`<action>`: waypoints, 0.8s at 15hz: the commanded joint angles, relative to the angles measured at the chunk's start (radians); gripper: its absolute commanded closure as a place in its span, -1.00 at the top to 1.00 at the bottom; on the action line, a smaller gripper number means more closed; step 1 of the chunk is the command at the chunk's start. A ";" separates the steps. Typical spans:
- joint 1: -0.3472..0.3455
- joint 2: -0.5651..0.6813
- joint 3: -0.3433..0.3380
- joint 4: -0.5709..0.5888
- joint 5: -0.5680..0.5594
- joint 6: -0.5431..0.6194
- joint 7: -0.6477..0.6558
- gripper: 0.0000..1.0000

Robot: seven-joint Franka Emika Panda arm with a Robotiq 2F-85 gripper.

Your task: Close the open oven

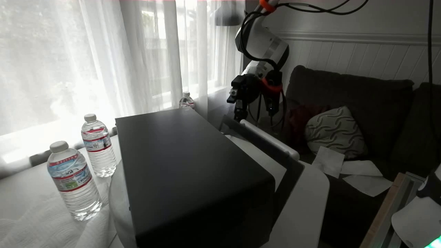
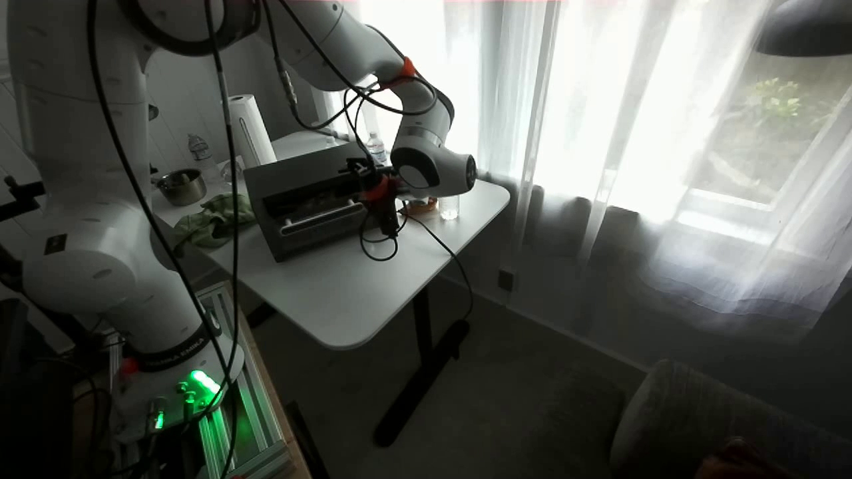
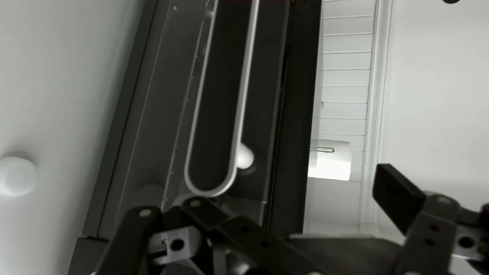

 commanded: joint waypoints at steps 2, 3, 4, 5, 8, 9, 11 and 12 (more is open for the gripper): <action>0.031 -0.039 0.014 -0.019 0.004 -0.036 -0.015 1.00; 0.037 -0.040 0.016 -0.015 0.003 -0.035 -0.016 1.00; 0.042 -0.039 0.018 -0.011 0.001 -0.034 -0.015 1.00; 0.047 -0.035 0.019 -0.006 0.000 -0.035 -0.013 1.00; 0.056 -0.027 0.025 0.003 0.003 -0.036 -0.027 1.00; 0.059 -0.027 0.025 0.003 0.002 -0.035 -0.029 1.00; 0.059 -0.026 0.025 0.006 0.004 -0.037 -0.039 1.00; 0.056 -0.024 0.025 0.008 0.007 -0.042 -0.046 1.00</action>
